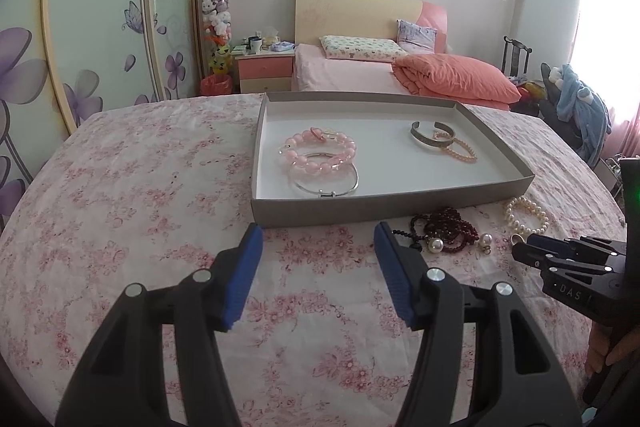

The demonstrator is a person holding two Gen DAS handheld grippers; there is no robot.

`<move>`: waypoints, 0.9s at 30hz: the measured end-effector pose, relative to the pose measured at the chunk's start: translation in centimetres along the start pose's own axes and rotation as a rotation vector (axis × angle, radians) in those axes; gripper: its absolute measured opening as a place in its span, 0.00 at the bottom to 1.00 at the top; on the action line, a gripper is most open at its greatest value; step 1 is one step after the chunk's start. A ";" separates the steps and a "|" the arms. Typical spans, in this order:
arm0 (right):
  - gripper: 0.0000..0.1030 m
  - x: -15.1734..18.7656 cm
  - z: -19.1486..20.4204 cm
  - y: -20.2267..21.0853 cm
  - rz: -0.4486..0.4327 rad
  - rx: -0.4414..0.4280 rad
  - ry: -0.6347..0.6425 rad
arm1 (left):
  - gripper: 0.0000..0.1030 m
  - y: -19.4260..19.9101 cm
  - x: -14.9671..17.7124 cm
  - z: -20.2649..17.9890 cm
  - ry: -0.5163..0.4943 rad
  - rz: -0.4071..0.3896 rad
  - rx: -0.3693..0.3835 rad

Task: Organize jewelry
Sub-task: 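Lower the right gripper around the silver ring while the left reaches the black bead necklace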

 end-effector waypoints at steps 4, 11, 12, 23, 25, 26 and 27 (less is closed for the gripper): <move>0.28 -0.2 0.0 -0.3 0.004 0.012 0.000 | 0.56 -0.1 0.0 0.0 0.001 0.004 0.000; 0.22 -0.7 0.4 -0.9 -0.009 0.018 0.013 | 0.56 -0.3 0.2 -0.2 -0.002 0.017 0.004; 0.22 -0.6 0.3 -0.9 -0.008 0.013 0.010 | 0.56 -0.4 0.2 -0.3 -0.006 0.019 0.005; 0.22 0.9 1.0 0.1 -0.022 0.007 0.045 | 0.49 -3.7 0.6 -2.1 -0.020 0.139 0.090; 0.22 1.0 1.1 0.2 -0.025 0.007 0.049 | 0.46 -5.1 0.6 -2.6 -0.005 0.180 0.108; 0.22 1.0 1.0 0.2 -0.026 0.006 0.050 | 0.45 -5.5 0.7 -2.7 0.002 0.194 0.115; 0.22 1.0 1.0 0.2 -0.028 0.005 0.051 | 0.45 -6.0 0.7 -2.9 0.007 0.207 0.122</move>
Point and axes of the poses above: each gripper's, at about its wrist camera, not at the fingertips, and y roughly against the way its jaws point, z to its left, x to its underside, the point moved 4 cm from there along -y, roughly the way its jaws point, and after that the axes turned 1 degree about x, right-handed, at the moved point
